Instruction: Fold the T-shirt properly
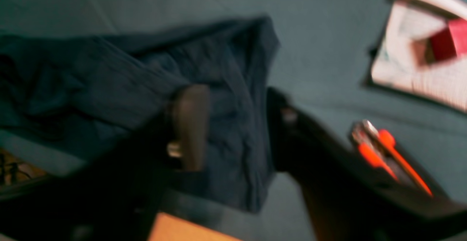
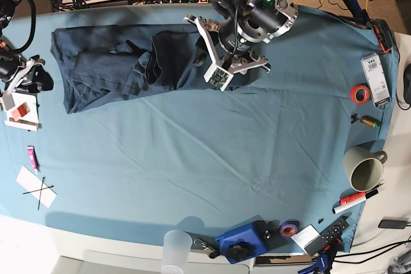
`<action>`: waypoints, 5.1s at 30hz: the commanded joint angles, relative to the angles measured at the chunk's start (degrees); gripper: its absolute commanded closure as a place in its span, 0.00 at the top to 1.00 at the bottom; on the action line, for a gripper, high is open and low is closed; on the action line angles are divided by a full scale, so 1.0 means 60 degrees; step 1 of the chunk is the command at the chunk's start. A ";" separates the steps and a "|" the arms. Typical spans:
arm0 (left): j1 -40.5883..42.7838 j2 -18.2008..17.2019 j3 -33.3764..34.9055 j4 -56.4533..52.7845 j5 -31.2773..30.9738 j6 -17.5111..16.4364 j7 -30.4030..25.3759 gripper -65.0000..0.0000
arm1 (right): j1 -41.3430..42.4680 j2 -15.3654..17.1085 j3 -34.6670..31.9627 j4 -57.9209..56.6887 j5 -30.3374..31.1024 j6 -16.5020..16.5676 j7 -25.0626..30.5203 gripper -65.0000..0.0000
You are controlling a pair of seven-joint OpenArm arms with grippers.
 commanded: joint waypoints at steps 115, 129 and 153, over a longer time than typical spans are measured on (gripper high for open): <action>0.1297 -0.1002 -0.4280 0.1414 0.0801 0.1953 -0.0878 0.00 | 0.1147 -0.3417 -0.6874 0.3373 -0.2004 0.0013 0.0739 0.22; 0.1592 -0.0965 -0.4280 0.1414 0.0809 0.1960 -0.0878 0.00 | 0.2463 -0.3410 -0.5431 0.3373 -0.0729 0.0013 0.0328 0.20; 0.1606 -0.0951 -0.4273 0.1414 0.0769 0.1956 -0.0962 0.00 | 0.0514 -0.1985 -0.5869 0.1290 0.1876 0.0013 0.0169 0.01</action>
